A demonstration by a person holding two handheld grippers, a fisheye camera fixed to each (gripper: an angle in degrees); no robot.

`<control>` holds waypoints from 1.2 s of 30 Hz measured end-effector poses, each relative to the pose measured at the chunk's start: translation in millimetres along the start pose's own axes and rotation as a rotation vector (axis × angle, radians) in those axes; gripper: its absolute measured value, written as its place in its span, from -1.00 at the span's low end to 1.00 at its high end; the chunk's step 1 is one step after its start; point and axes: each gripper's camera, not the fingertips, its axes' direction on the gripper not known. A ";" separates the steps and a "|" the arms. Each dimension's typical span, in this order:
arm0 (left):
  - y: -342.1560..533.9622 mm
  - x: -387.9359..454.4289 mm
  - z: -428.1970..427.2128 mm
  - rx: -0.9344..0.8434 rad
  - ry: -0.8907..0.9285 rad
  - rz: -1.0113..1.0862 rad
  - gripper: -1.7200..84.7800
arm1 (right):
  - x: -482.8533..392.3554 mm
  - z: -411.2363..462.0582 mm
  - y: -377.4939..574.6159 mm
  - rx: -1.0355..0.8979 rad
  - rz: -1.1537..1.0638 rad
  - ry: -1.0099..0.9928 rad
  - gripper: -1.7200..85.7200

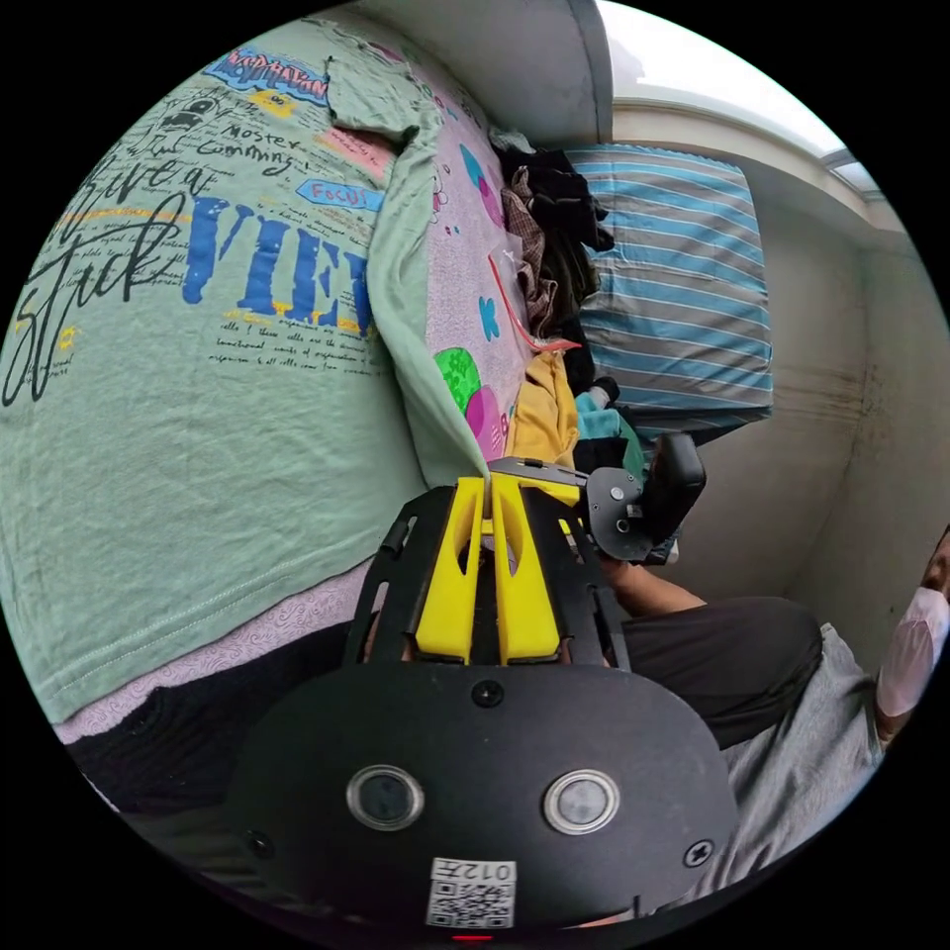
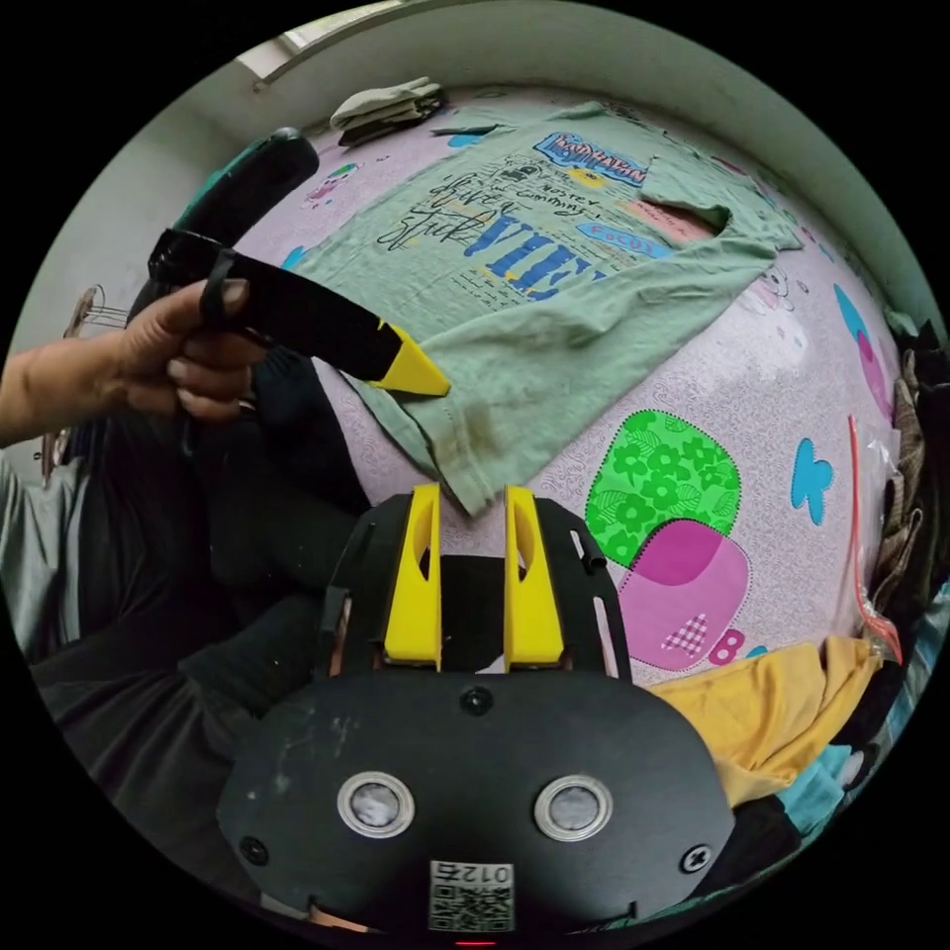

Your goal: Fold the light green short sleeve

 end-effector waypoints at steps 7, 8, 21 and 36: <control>4.5 0.5 11.0 -0.049 -0.059 -0.065 -0.93 | -2.8 11.4 22.5 -0.019 0.024 0.061 -0.97; 5.8 -2.3 14.6 -0.067 -0.080 -0.092 -0.93 | -2.1 13.0 23.4 -0.024 0.030 0.056 -0.97; 16.0 -7.7 16.1 -0.192 -0.187 -0.199 -0.94 | 8.1 30.5 14.4 -0.158 0.123 -0.018 -0.95; 11.0 86.1 48.2 -0.302 -0.511 0.244 -0.94 | 49.0 -0.4 -14.6 -0.053 0.220 -0.106 -0.97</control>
